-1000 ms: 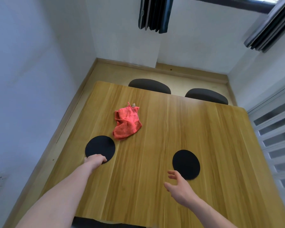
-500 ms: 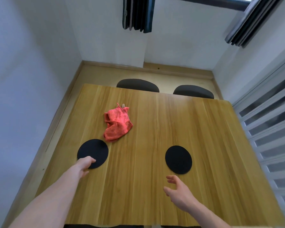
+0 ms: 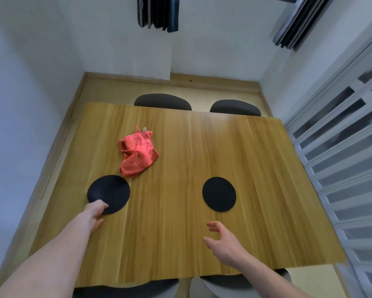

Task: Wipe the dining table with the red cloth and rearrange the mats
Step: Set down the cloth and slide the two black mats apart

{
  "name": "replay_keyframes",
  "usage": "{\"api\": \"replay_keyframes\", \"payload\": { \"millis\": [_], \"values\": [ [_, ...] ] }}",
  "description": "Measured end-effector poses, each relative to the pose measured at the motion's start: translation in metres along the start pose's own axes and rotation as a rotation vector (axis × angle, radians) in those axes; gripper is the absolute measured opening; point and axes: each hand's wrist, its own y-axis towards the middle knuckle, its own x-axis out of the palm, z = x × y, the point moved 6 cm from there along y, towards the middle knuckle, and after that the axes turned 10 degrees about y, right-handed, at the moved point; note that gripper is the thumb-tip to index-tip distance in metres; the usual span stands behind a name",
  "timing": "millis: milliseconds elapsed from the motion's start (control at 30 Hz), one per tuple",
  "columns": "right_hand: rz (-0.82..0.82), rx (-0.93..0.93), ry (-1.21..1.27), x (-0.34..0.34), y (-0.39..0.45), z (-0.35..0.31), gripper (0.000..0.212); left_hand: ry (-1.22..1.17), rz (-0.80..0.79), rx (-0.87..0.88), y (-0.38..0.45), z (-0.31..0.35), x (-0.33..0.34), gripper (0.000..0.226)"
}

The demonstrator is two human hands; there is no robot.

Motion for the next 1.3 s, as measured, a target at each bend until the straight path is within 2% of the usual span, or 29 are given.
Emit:
{"api": "replay_keyframes", "payload": {
  "millis": [67,167,233,300,367,433,567,667,700,767,867,967,1067,1167,1300],
  "values": [
    [0.005,-0.012,-0.003,0.001,-0.002,0.001,0.050,-0.027,-0.043,0.010,0.000,0.002,0.004,0.057],
    [0.006,-0.024,0.011,0.000,-0.005,0.001,0.049,0.078,-0.083,0.081,-0.013,0.007,0.014,0.047],
    [0.001,-0.029,0.038,0.000,-0.006,0.002,0.050,0.247,-0.041,0.244,-0.030,0.017,0.022,0.029],
    [-0.003,-0.035,0.090,-0.001,-0.009,0.002,0.050,0.381,-0.003,0.480,-0.061,0.029,0.032,0.027],
    [-0.017,-0.023,0.137,0.000,-0.008,0.005,0.050,0.416,-0.034,0.614,-0.099,0.031,0.043,0.023],
    [-0.026,0.000,0.203,0.001,-0.009,0.007,0.050,0.399,-0.149,0.662,-0.133,0.022,0.056,0.022],
    [-0.033,0.038,0.347,0.003,-0.010,0.009,0.062,0.404,-0.405,0.695,-0.200,0.011,0.090,0.026],
    [-0.074,0.077,0.458,0.004,-0.008,0.014,0.076,0.353,-0.494,0.727,-0.234,0.009,0.113,0.025],
    [-0.096,0.093,0.511,0.004,-0.007,0.015,0.075,0.324,-0.514,0.733,-0.241,0.010,0.120,0.025],
    [-0.124,0.111,0.625,0.002,-0.004,0.017,0.059,0.277,-0.542,0.724,-0.249,0.010,0.131,0.026],
    [-0.062,0.082,0.691,-0.014,0.000,0.021,0.031,0.262,-0.514,0.694,-0.244,0.011,0.143,0.028],
    [0.033,0.038,0.648,-0.036,0.007,0.029,0.014,0.336,-0.440,0.669,-0.231,0.010,0.155,0.028],
    [0.091,-0.022,0.525,-0.059,0.018,0.035,0.013,0.438,-0.405,0.621,-0.215,0.005,0.181,0.026],
    [0.109,-0.059,0.415,-0.079,0.035,0.038,0.013,0.559,-0.398,0.557,-0.205,0.000,0.218,0.039],
    [0.123,-0.089,0.338,-0.103,0.060,0.032,0.010,0.540,-0.385,0.497,-0.202,0.014,0.258,0.049]
  ]
}}
